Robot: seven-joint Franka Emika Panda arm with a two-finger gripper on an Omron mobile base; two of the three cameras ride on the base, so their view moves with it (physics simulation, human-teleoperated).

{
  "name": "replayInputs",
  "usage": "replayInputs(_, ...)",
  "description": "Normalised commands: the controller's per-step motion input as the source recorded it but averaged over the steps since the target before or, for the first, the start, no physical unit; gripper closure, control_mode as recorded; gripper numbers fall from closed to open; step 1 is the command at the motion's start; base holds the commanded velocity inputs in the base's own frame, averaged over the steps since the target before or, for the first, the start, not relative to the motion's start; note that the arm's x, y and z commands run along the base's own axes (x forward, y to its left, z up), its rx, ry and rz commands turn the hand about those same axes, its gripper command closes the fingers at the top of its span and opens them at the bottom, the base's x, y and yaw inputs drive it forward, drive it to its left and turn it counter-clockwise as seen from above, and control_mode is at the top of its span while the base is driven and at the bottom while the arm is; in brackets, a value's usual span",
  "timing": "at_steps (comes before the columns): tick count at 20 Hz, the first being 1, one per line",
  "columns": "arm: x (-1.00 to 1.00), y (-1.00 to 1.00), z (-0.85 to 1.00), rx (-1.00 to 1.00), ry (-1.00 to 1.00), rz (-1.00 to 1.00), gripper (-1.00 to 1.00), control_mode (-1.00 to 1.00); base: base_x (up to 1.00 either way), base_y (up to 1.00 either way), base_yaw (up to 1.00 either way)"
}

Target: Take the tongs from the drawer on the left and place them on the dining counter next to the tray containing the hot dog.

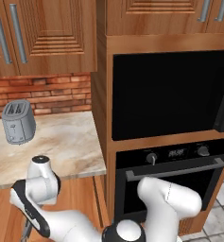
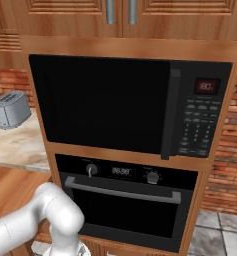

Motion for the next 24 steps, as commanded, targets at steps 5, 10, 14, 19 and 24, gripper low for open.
replayInputs(5, -0.52, -0.42, 0.87, 0.02, -0.03, 0.19, 1.00, -1.00, 0.00, 0.00, 0.00)
replayInputs(10, -0.48, -0.46, 0.79, 0.14, -0.22, 0.24, 1.00, -1.00, 0.00, 0.00, 0.00)
replayInputs(14, -0.20, -0.47, 0.92, 0.15, -0.19, 0.23, 1.00, -1.00, 0.00, 0.00, 0.00)
replayInputs(19, -0.20, -0.51, 0.92, 0.11, -0.07, 0.22, 1.00, -1.00, 0.00, 0.00, 0.00)
replayInputs(24, -0.33, -0.64, 0.73, 0.04, -0.07, 0.19, 1.00, -1.00, 0.00, 0.00, 0.00)
